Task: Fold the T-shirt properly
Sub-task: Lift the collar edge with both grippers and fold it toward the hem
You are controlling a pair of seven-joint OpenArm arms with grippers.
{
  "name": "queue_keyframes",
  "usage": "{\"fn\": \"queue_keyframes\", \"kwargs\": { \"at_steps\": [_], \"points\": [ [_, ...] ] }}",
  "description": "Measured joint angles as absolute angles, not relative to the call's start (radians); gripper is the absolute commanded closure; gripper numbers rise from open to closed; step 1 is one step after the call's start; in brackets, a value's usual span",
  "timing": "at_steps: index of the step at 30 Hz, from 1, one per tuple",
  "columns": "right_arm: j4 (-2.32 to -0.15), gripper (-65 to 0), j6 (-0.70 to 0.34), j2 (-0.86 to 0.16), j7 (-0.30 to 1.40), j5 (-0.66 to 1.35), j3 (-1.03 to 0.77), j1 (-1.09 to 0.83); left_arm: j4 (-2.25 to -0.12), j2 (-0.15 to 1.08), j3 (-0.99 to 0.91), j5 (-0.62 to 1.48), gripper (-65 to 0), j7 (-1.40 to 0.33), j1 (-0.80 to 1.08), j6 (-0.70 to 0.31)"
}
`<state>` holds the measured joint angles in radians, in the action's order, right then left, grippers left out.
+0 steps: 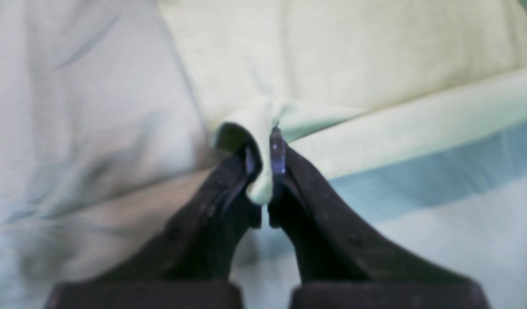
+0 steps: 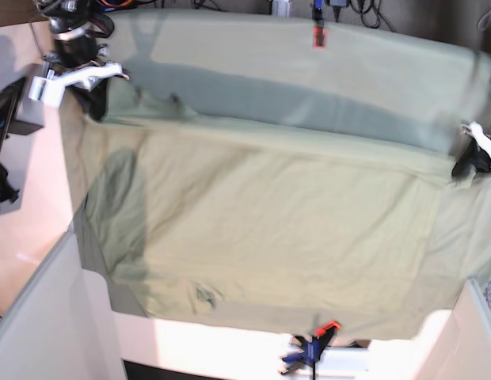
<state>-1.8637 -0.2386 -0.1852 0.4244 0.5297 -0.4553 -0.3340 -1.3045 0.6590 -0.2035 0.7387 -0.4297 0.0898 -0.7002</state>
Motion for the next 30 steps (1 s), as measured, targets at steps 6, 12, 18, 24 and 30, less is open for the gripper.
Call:
{"fn": "queue_keyframes", "kwargs": {
  "at_steps": [6,12,18,24,30],
  "points": [
    [-1.694,0.0,-0.251,-0.218,0.424,0.523,-0.417,-0.14,-1.129,0.658,0.001,0.674,0.0,-0.364,-0.11,-0.694],
    [-1.498,0.0,-0.242,-0.216,0.426,0.493,-0.345,0.002,-1.005,0.651,0.086,0.62,0.0,-0.313,-0.246,-0.695],
    [-1.367,0.0,-0.244,-0.216,0.419,0.469,-0.323,0.151,-0.855,0.606,0.087,0.62,-1.3,-0.305,-0.336,-0.695],
    [-1.27,0.0,-0.239,-0.216,0.416,0.464,-0.314,0.213,-0.775,0.601,0.087,0.615,-21.7,-0.265,-0.357,-0.695],
    [-1.257,-45.1,-0.284,-0.216,0.419,0.463,-0.307,0.21,-0.775,0.602,0.087,0.682,-40.8,-0.292,-0.358,-0.693]
  ]
}}
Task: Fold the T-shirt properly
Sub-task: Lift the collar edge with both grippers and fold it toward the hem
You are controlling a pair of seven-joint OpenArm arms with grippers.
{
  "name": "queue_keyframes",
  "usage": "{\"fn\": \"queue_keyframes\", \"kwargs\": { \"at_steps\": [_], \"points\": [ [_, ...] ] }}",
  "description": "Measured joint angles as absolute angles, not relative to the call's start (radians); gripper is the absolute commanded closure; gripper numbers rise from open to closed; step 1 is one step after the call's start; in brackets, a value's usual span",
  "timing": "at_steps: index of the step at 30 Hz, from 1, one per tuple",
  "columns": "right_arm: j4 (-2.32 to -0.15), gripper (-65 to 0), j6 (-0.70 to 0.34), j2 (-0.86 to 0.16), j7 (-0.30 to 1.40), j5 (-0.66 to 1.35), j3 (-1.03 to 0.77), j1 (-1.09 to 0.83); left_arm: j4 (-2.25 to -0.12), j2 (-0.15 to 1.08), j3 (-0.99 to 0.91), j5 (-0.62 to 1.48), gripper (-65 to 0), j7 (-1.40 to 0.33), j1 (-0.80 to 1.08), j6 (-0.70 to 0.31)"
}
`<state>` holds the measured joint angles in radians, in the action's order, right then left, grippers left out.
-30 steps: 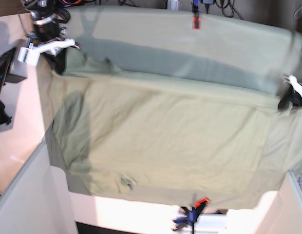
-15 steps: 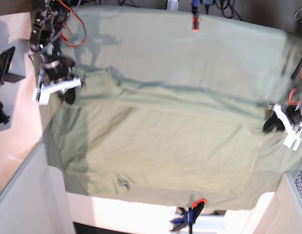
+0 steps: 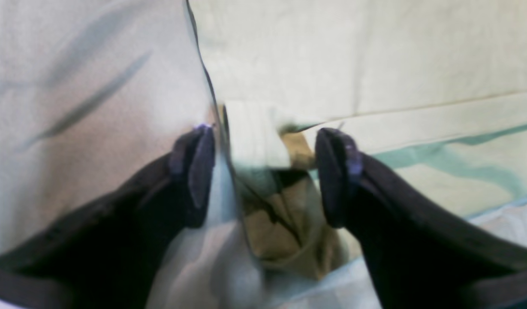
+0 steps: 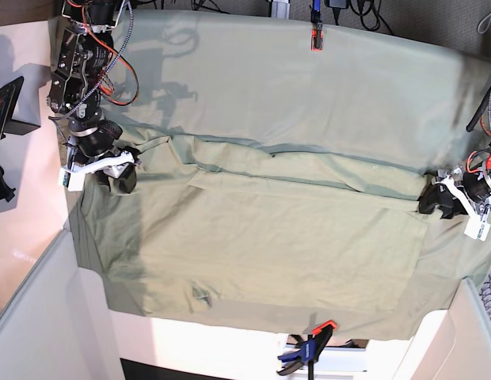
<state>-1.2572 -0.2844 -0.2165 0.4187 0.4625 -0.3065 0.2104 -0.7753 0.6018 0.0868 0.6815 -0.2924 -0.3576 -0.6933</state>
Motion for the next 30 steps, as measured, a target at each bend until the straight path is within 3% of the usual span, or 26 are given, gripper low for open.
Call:
{"fn": "queue_keyframes", "kwargs": {
  "at_steps": [5,10,20,30],
  "points": [
    [-1.315,-44.7,-0.284,-0.205,0.543,0.494,-0.347,0.183,-0.783,0.615,0.084,0.868,-40.8,-0.483,-0.356,-0.693],
    [-1.507,-44.7,-0.281,-0.155,0.684,0.524,-0.527,0.128,-0.817,0.665,-0.001,1.057,-40.8,-0.671,-0.339,-0.692],
    [-1.565,-44.7,-0.251,-0.133,0.688,0.557,-0.697,-0.056,-0.999,0.704,-0.123,1.135,-40.8,-0.711,-0.11,-0.686],
    [-1.419,-44.7,-0.239,-0.063,0.641,0.561,-0.693,0.041,-1.083,0.661,-0.138,1.171,-40.8,-0.707,-0.019,-0.685]
  ]
}}
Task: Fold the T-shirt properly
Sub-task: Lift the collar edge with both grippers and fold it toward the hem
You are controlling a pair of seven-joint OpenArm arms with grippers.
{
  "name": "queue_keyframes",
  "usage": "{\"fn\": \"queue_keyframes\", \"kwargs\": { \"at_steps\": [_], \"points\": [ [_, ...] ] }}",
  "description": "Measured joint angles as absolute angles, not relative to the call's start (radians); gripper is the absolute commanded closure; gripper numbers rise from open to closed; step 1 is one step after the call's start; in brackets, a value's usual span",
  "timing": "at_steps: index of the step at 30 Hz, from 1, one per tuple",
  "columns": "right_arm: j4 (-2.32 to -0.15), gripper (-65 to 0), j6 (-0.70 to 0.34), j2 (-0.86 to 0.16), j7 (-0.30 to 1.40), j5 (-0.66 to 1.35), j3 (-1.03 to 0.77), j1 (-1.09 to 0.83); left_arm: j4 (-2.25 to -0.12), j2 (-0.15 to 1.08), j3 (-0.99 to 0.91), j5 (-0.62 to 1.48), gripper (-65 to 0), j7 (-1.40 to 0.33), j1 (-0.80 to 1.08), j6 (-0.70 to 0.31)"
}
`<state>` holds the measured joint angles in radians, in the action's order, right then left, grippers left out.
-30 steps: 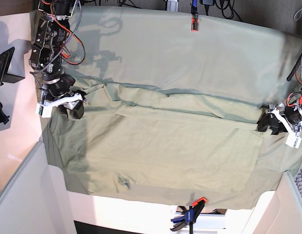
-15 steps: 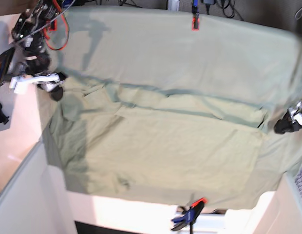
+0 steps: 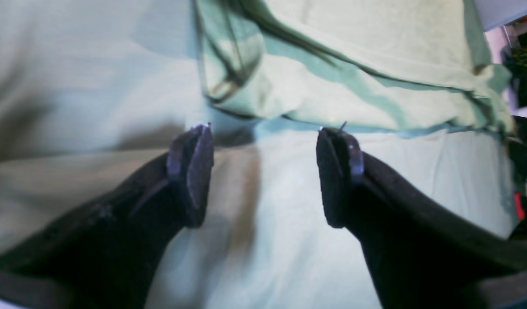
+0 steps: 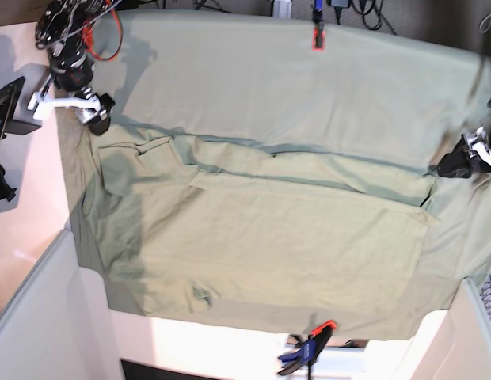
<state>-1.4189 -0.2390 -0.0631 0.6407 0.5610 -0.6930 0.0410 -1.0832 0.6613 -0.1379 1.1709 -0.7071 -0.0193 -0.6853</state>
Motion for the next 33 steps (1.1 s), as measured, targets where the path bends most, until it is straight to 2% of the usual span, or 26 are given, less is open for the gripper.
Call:
{"fn": "queue_keyframes", "kwargs": {
  "at_steps": [3,5,7,15,23,26,33],
  "points": [
    [-1.382,-44.7,-0.242,-0.047,0.628,0.561,-0.691,0.081,-1.084,0.616,-0.186,1.087,-40.8,-0.697,-0.02,-0.681],
    [-1.369,-44.7,-0.243,-0.047,0.63,0.557,-0.691,0.095,-1.083,0.592,-0.238,1.059,-40.8,-0.688,-0.02,-0.618],
    [-1.367,-44.7,-0.243,-0.048,0.629,0.557,-0.691,0.097,-1.082,0.587,-0.269,1.049,-40.8,-0.687,-0.016,-0.607],
    [-1.368,-44.7,-0.243,-0.048,0.629,0.553,-0.691,0.097,-1.082,0.515,-0.269,1.029,-40.8,-0.665,-0.02,-0.603],
    [-1.367,-44.7,-0.244,-0.048,0.629,0.553,-0.691,0.094,-1.081,0.456,-0.268,0.949,-40.8,-0.623,-0.078,-0.53],
    [-1.367,-44.7,-0.251,-0.049,0.629,0.554,-0.691,0.088,-1.025,0.443,-0.25,0.933,-40.8,-0.6,-0.125,-0.505],
    [-1.368,-44.4,-0.251,-0.049,0.628,0.554,-0.691,0.086,-0.892,0.414,-0.226,0.951,-40.6,-0.556,-0.198,-0.525]
  ]
}}
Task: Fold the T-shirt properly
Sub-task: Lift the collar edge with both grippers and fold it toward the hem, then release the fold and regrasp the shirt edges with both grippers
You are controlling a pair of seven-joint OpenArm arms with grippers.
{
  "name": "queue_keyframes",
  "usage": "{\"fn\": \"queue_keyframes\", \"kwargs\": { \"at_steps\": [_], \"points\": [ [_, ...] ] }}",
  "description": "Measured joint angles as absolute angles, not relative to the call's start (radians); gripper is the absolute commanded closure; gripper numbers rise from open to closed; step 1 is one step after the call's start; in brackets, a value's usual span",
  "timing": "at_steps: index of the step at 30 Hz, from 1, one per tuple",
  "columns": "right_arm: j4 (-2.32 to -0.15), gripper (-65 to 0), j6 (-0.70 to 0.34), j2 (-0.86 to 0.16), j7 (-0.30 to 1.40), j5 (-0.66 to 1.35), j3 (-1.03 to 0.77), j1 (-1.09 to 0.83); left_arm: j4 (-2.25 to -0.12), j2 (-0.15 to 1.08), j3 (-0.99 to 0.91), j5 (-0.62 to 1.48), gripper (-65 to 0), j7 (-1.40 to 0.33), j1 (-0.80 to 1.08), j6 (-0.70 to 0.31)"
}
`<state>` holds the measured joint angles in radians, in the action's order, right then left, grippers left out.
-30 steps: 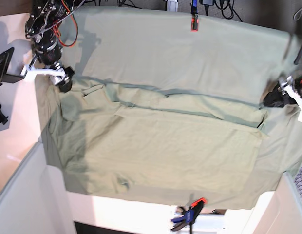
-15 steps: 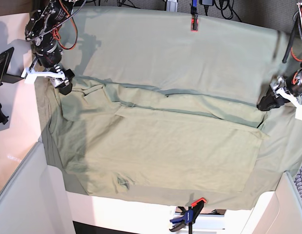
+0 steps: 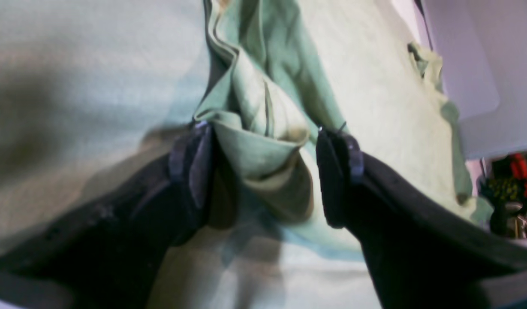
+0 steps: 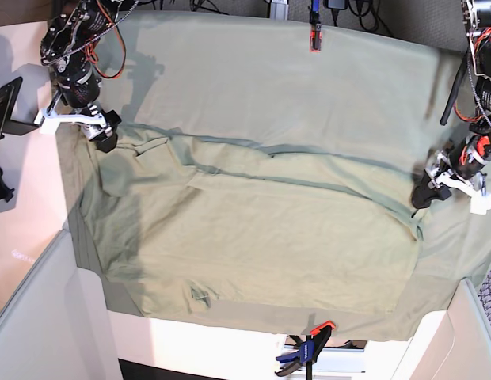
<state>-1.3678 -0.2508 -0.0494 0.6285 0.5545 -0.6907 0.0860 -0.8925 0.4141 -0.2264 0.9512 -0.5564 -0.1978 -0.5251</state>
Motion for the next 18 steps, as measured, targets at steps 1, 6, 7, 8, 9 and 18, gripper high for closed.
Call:
{"fn": "queue_keyframes", "kwargs": {
  "at_steps": [1,6,7,8,9,18],
  "points": [
    [-1.368,-44.4,-0.251,-0.049,0.628,0.561,-0.686,0.086,-0.892,0.411,-0.226,0.951,-40.6,-0.554,-0.198,-0.525],
    [-1.364,-23.8,-0.243,-0.049,0.607,0.546,-0.647,0.089,-0.89,0.41,-0.226,0.93,-19.0,-0.549,-0.194,-0.524],
    [-1.361,-15.6,-0.242,-0.049,0.608,0.542,-0.638,0.095,-0.89,0.41,-0.226,0.914,-11.4,-0.55,-0.195,-0.525],
    [-1.359,-8.1,-0.242,-0.047,0.606,0.543,-0.629,0.099,-0.89,0.41,-0.224,0.891,-4.1,-0.55,-0.195,-0.541],
    [-1.359,-1.6,-0.242,-0.047,0.602,0.543,-0.623,0.105,-0.89,0.41,-0.224,0.883,0.0,-0.549,-0.194,-0.576],
    [-1.361,0.0,-0.256,-0.063,0.654,0.503,-0.62,0.122,-0.884,0.462,-0.216,0.994,0.0,-0.669,-0.183,-0.686]
  ]
}}
